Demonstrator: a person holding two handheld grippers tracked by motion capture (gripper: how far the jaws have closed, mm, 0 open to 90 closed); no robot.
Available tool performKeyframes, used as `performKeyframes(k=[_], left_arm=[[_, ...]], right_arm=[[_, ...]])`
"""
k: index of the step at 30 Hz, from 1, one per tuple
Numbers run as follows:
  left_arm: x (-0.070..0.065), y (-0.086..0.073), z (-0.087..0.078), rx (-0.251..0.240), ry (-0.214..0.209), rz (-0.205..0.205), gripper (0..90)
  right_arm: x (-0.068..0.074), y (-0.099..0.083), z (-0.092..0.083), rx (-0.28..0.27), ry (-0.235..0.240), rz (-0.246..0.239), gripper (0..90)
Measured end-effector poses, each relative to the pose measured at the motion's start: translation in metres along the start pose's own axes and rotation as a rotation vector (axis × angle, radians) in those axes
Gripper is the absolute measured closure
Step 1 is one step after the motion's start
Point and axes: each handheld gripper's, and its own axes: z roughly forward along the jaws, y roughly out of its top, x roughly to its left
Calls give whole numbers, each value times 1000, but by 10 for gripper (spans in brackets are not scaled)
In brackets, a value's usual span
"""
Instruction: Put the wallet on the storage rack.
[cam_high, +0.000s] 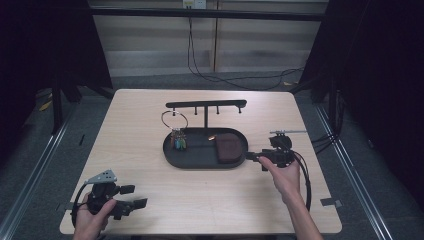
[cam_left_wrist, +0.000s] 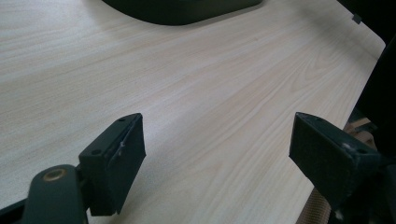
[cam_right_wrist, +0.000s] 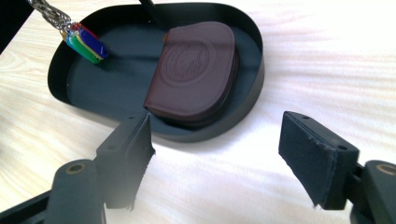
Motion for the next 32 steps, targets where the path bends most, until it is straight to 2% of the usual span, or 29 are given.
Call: performKeyframes(k=[4,8,13,18,26,30,31,32], left_arm=[[0,0,0,14,9,7,183],[2,-1,-2,5,19,0,183],[2,-1,-2,-2,20,-8,182],[3,-1,-3,-11,19,-16,182],[5,-1,-7,-13,23,-18,183],[8,-2,-11,-12,30,-28,183],[8,-2,-11,-14,31,-30,183],[9,-2,-11,-12,29,-32,183]], right_arm=[[-1,-8,-7,-32,10,-9,250],[-3,-16,-13,-34,0,-14,229],[-3,-33,-18,-36,-15,-28,225],[-4,-53,-25,-74,-24,-34,222],[4,-80,-30,-96,-88,-82,223],[10,-92,-30,-107,-141,-127,230],[12,-92,-30,-103,-142,-136,223],[13,-92,-31,-103,-123,-131,218]])
